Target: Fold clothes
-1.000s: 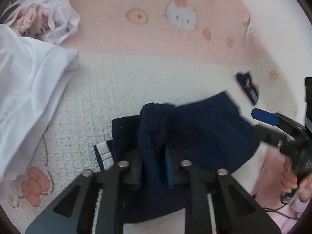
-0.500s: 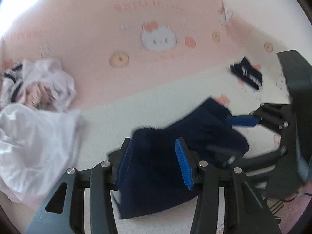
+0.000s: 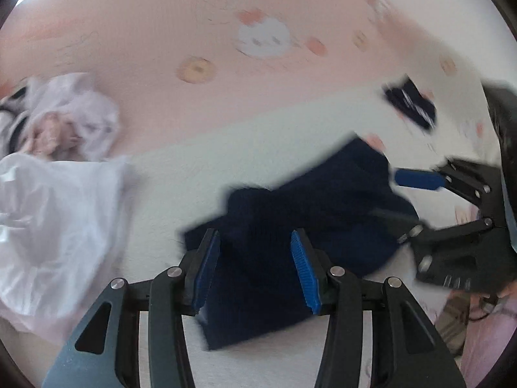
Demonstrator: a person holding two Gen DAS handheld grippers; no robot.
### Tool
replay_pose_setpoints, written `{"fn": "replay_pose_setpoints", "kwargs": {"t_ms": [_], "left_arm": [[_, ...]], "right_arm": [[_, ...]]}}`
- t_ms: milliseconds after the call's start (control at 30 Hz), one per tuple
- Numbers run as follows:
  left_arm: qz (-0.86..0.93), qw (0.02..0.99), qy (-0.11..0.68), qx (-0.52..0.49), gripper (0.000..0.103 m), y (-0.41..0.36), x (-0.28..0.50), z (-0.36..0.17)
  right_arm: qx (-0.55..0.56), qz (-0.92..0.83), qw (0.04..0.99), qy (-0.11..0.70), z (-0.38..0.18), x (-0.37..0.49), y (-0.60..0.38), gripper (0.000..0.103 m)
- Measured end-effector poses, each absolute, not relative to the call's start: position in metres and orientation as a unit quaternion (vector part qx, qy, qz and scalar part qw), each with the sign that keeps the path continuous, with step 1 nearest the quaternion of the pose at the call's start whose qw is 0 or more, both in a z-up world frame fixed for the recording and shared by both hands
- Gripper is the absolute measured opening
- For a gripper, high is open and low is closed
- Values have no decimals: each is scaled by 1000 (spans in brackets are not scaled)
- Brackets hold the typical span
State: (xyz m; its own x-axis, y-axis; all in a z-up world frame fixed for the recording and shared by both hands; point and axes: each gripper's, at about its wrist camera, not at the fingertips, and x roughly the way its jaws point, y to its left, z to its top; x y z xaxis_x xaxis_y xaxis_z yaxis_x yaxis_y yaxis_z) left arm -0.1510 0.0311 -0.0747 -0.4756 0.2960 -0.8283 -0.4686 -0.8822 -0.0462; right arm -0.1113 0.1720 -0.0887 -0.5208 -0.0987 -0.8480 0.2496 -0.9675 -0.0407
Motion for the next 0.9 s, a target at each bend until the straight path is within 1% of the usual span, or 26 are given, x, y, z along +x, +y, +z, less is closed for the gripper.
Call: {"fn": "replay_pose_setpoints", "kwargs": {"t_ms": [100,133,200,267,333,400,433,500,567,633,667,700,767,867,900], "left_arm": [[830,221,163,-485,48,50,-145,-101],[830,220,161,-487,48,45,-148,-101],[829,218,155,-491,45,37,-153,-99],[847,179,138,-481,45,19,-160,-84],[858,160,94,-479,45,-3,-167,-70],[860,156,62,-482,45,-13,-170,-63],[859,160,58,-483,45,-11,-167,-61],[850,189,68,-486,45,5,-158,-65],[841,194,108,-494,45,24,-148,-77],[835,162,149,-504,47,26,-150,-92],[833,156,123,-516,47,16,-154,-92],[830,150,93,-529,48,5,-159,-93],[832,138,37,-535,59,-15,-165,-86],[835,135,19,-534,63,-23,-164,-79],[832,137,17,-537,63,-22,-165,-79]], "right_arm": [[502,-852,123,88,-104,-110,163,59],[506,-850,119,81,-109,-113,169,57],[513,-849,106,69,-116,-120,182,56],[508,-855,79,64,-107,-125,199,57],[502,-861,56,53,-98,-128,216,57],[493,-867,62,18,-86,-128,227,57],[489,-869,71,11,-83,-125,226,58],[482,-871,91,1,-80,-120,222,58],[489,-865,115,13,-86,-114,206,58],[509,-853,106,45,-103,-111,194,56],[516,-850,93,41,-109,-113,199,57],[524,-847,81,36,-115,-116,204,59],[529,-846,60,1,-114,-119,220,61],[515,-855,30,-44,-99,-124,245,66],[511,-857,28,-58,-95,-125,251,72]]}}
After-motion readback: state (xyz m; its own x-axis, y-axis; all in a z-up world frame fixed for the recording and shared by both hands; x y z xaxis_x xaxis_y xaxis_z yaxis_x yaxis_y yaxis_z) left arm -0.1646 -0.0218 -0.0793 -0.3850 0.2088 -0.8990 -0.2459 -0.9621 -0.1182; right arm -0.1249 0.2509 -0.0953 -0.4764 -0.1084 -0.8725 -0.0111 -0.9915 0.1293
